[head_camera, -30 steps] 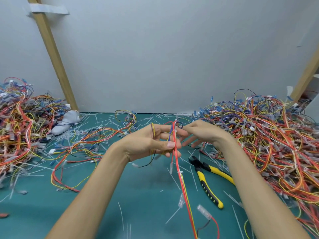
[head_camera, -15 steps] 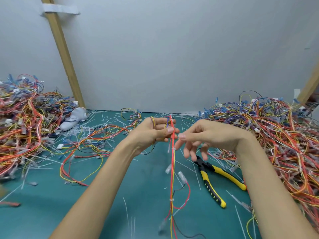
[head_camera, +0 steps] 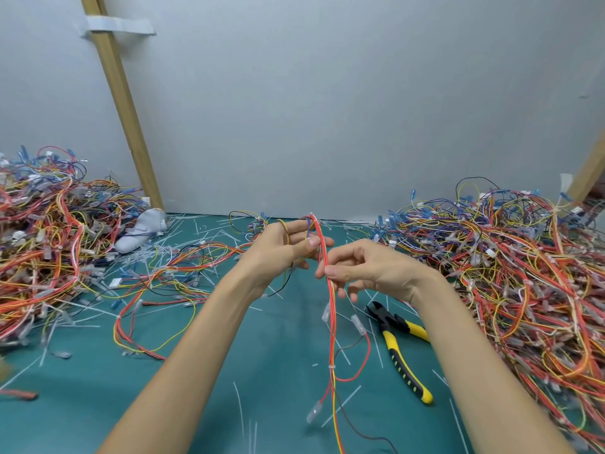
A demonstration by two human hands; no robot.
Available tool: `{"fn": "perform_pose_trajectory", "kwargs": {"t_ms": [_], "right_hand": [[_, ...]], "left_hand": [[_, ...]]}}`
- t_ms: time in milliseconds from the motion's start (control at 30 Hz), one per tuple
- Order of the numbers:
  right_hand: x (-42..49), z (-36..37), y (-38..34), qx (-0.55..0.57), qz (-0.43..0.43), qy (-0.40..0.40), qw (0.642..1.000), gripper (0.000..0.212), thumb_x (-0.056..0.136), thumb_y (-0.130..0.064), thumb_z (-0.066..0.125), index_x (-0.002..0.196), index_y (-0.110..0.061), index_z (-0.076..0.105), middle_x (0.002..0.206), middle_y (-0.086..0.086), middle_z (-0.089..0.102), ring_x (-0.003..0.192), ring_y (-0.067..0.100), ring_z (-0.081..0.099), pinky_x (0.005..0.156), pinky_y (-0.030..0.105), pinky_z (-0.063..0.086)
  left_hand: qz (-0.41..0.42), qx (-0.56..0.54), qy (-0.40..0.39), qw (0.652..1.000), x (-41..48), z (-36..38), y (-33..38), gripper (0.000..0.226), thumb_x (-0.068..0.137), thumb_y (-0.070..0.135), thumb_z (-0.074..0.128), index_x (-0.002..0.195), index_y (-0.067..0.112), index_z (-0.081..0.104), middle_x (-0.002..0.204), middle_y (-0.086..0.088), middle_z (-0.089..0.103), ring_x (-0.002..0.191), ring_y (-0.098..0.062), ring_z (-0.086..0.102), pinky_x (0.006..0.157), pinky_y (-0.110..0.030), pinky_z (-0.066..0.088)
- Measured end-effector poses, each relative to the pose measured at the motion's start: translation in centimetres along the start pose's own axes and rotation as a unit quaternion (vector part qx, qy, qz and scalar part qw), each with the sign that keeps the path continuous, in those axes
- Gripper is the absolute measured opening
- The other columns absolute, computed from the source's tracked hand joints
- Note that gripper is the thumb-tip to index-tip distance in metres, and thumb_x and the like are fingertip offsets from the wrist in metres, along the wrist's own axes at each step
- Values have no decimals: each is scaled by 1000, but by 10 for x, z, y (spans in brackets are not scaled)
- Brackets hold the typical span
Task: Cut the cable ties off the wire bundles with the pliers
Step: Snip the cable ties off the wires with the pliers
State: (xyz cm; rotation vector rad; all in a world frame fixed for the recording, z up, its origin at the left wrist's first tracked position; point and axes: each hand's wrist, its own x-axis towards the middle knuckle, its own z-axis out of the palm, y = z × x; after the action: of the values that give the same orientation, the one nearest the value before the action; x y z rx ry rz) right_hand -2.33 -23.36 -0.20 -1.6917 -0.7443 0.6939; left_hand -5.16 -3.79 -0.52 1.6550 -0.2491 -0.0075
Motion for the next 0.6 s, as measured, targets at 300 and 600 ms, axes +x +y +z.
{"fn": "perform_pose_trajectory", "kwargs": {"t_ms": [300,600], "right_hand": [[2,-8,3,109,-83,106,985,9,81,-26,71,86,-20,77,72,-2,61,62,8,58,52,17,46],[6,-3,-18,207,-161,231,937,14,78,-21,64,88,-11,67,70,-7,63,53,4,52,44,14,38]], "left_hand": [[14,69,-23,997,-2,-7,4,34,97,36,52,125,20,61,112,6,72,108,-8,65,90,-27,49],[-18,178,-122,976,-15,-38,16,34,95,39,48,113,18,68,109,6,73,105,-9,67,90,-27,51]]}}
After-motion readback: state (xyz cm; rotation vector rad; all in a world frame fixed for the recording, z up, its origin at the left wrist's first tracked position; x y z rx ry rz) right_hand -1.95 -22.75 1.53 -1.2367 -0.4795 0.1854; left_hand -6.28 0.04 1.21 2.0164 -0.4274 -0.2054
